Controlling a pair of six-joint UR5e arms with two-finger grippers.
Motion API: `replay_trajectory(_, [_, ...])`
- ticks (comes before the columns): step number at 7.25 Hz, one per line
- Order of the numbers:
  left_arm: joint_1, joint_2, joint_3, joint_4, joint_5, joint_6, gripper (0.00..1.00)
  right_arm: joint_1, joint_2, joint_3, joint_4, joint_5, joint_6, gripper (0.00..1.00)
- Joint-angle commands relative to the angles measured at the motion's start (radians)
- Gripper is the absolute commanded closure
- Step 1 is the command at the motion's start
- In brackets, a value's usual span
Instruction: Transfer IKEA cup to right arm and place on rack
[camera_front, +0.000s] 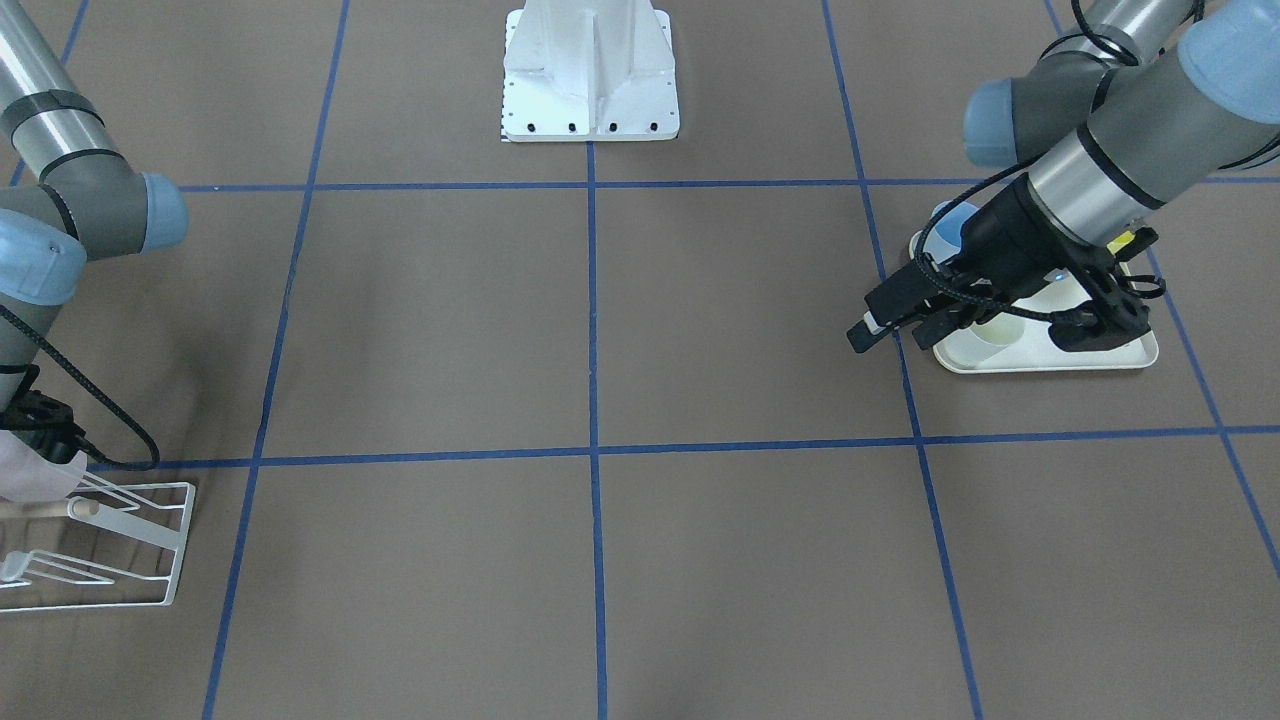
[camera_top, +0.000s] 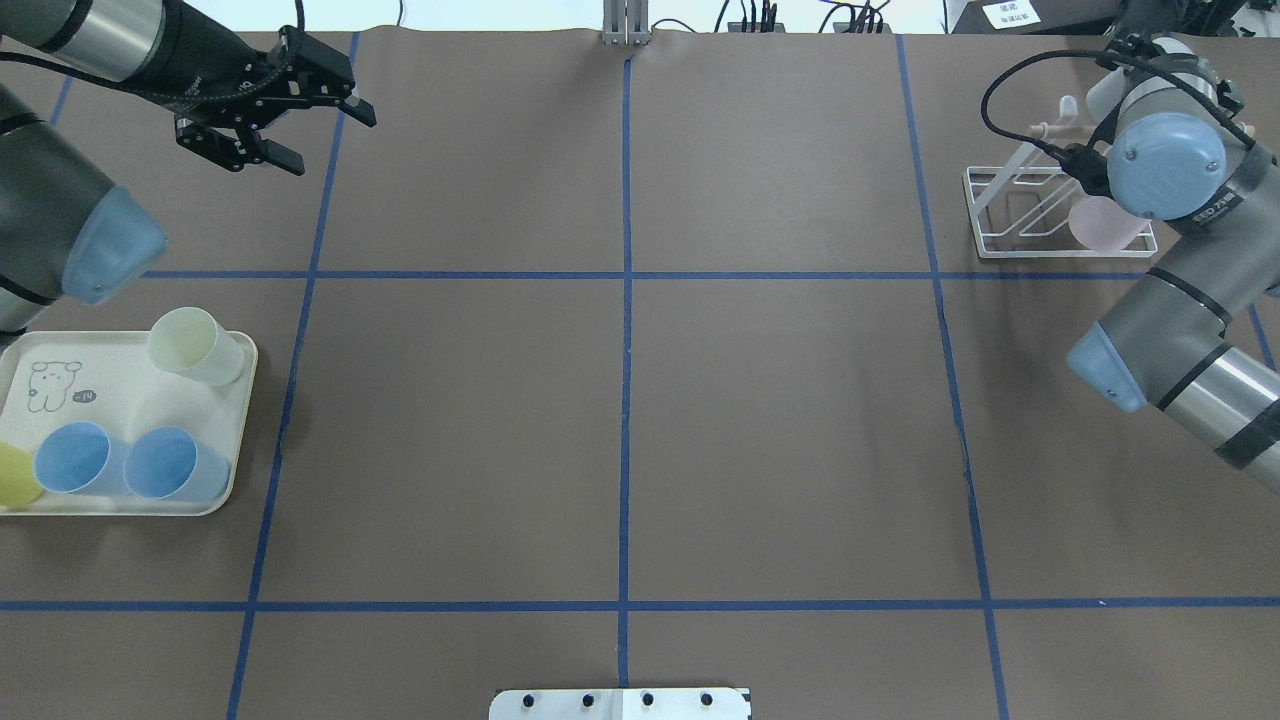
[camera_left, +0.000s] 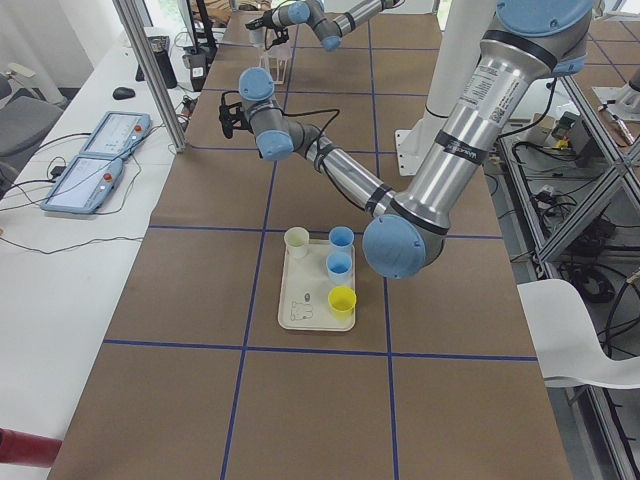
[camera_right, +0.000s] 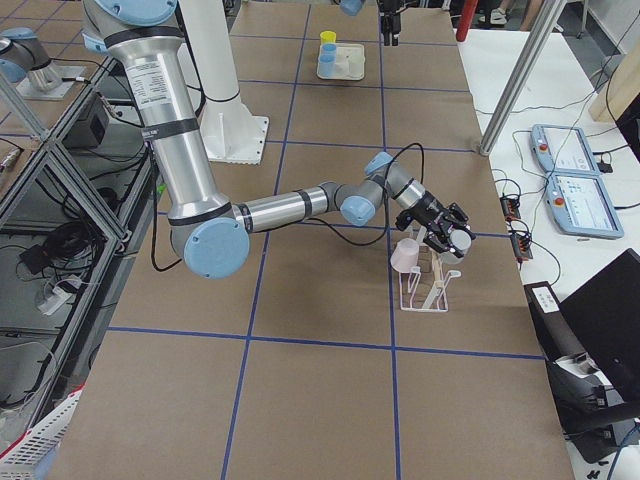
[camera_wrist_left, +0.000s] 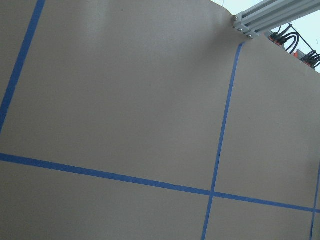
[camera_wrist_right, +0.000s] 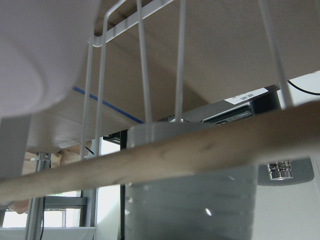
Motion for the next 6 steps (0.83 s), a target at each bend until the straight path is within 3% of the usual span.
replay_trajectory(1, [0.0, 0.0, 0.0, 0.0, 0.0, 0.0, 0.0, -0.004, 0.0, 0.0, 0.002, -0.001, 0.0, 0.08])
replay_trajectory(4, [0.0, 0.0, 0.002, 0.0, 0.0, 0.0, 0.0, -0.004, 0.0, 0.003, 0.002, -0.001, 0.0, 0.07])
replay_trajectory(5, [0.0, 0.002, 0.0, 0.0, 0.0, 0.0, 0.0, -0.002, 0.004, 0.024, 0.002, 0.003, 0.0, 0.01])
replay_trajectory(6, [0.0, 0.003, -0.003, 0.0, 0.0, 0.002, 0.0, -0.002, 0.011, 0.055, -0.003, 0.011, 0.005, 0.01])
